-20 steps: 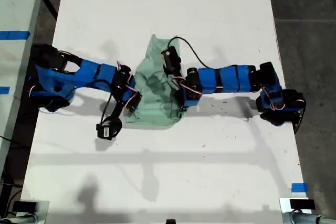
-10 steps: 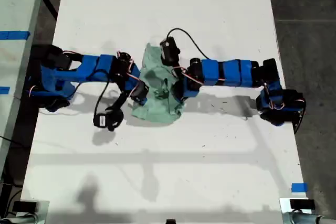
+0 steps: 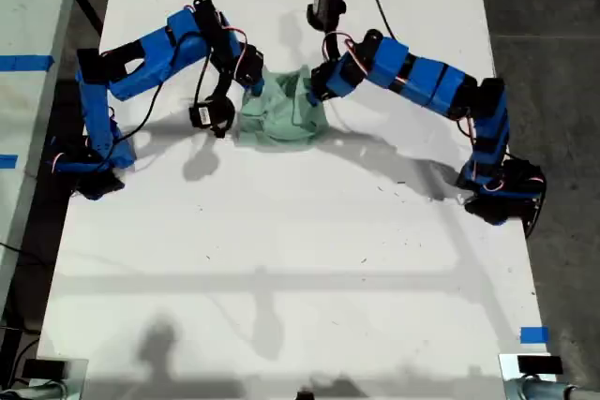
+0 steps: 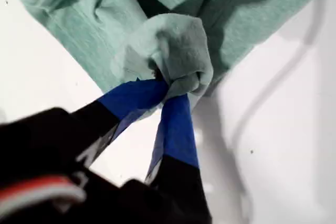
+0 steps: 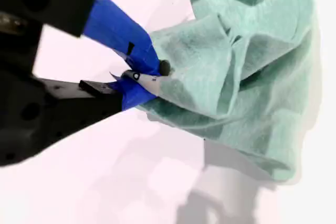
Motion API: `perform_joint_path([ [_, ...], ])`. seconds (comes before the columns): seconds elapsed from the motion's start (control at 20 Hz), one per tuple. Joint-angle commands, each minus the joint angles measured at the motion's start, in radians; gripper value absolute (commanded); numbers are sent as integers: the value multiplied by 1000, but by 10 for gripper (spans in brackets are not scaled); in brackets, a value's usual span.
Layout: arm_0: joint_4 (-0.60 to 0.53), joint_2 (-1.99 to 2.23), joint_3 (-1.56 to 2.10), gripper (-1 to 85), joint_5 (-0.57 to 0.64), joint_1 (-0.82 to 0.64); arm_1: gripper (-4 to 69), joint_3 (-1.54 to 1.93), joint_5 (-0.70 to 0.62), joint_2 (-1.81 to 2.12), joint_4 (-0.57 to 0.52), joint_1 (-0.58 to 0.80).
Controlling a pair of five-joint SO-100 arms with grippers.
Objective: Fold tshirt
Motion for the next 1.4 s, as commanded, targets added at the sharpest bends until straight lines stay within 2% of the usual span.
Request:
perform_joint_path([
  [0.0, -35, 6, -28, 101, 20, -54, 218, -9, -25, 12, -75, 32],
  [0.05, -44, 9, -29, 259, 26, -80, 390, -9, -46, 23, -86, 55],
  [0.1, -40, 18, -34, 367, 29, -117, 373, -9, -57, 41, -84, 92],
  [0.15, -41, 48, -29, 392, 31, -172, 332, -9, -55, 63, -64, 140],
  [0.25, -58, 137, 2, 407, 25, -307, 281, 40, -61, 143, -28, 255],
  [0.45, -77, 311, 48, 410, 26, -472, 259, 210, -130, 350, 69, 468],
  [0.6, -176, 491, 273, 411, 6, -506, 235, 434, -160, 537, 83, 572],
  [0.75, -322, 687, 612, 396, -6, -466, 195, 718, -161, 759, 63, 600],
  [0.8, -379, 755, 739, 382, -17, -430, 191, 827, -153, 844, 52, 586],
  [0.95, -532, 982, 1106, 200, -98, -267, 183, 1124, -77, 1104, 44, 488],
  [1.1, -673, 1238, 1405, 19, -233, -26, 181, 1370, 89, 1359, 44, 299],
  [1.25, -792, 1603, 1741, 1, -433, 173, 161, 1631, 291, 1652, 14, 72],
  [1.35, -818, 1891, 1954, 1, -532, 258, 125, 1799, 391, 1887, 21, -46],
])
